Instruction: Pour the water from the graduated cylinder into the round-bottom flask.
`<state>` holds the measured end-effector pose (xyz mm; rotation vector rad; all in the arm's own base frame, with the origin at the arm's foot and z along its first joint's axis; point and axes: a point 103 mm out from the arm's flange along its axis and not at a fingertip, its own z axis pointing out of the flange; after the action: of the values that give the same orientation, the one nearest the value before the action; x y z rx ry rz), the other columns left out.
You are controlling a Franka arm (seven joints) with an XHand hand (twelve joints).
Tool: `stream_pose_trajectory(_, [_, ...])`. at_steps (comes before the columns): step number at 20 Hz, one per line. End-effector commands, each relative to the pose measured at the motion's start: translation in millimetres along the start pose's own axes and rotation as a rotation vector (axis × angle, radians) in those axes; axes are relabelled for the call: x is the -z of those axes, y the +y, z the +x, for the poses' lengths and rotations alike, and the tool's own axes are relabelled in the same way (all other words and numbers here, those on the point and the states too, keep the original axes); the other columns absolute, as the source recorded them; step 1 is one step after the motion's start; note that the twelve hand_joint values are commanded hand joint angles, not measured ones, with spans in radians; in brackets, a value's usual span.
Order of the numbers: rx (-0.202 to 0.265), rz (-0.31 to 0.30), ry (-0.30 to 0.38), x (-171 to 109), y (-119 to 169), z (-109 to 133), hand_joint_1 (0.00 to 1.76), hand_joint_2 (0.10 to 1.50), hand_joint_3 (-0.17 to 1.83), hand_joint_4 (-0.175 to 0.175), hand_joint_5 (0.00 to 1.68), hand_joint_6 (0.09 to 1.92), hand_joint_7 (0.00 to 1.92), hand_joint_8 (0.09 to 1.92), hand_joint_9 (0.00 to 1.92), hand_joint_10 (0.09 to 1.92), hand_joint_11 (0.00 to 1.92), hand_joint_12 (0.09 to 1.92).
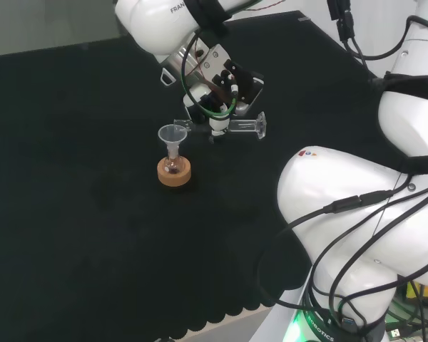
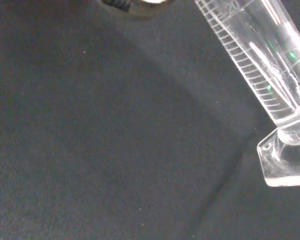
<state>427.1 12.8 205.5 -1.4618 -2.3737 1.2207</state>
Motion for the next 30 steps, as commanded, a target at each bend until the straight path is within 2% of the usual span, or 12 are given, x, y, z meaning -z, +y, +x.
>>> stream_pose_trajectory(1, [-0.018, 0.02, -0.016, 1.0, -0.5, -0.9, 1.11, 1.06, -0.01, 0.052, 1.11, 0.81, 1.48, 0.18, 1.62, 0.09, 1.42, 0.67])
stream_pose_trajectory(8, [-0.03, 0.037, -0.03, 3.4, -4.4, -4.0, 1.11, 1.06, -0.01, 0.052, 1.11, 0.81, 1.48, 0.18, 1.62, 0.09, 1.42, 0.67])
stream_pose_trajectory(12, [-0.033, 0.04, -0.013, 2.1, -6.4, -7.1, 1.11, 1.06, -0.01, 0.052, 1.11, 0.81, 1.48, 0.18, 1.62, 0.09, 1.42, 0.66])
stream_pose_trajectory(18, [-0.048, 0.079, -0.052, 8.9, -6.5, -5.4, 1.11, 1.06, -0.01, 0.052, 1.11, 0.81, 1.49, 0.18, 1.63, 0.09, 1.42, 0.66])
stream_pose_trajectory(26, [-0.036, 0.092, -0.08, 16.2, -3.9, 0.4, 1.11, 1.06, -0.01, 0.052, 1.11, 0.81, 1.49, 0.18, 1.63, 0.09, 1.42, 0.66])
stream_pose_trajectory(30, [-0.044, 0.099, -0.093, 18.3, -3.7, 2.0, 1.11, 1.06, -0.01, 0.052, 1.11, 0.81, 1.49, 0.18, 1.63, 0.09, 1.42, 0.66])
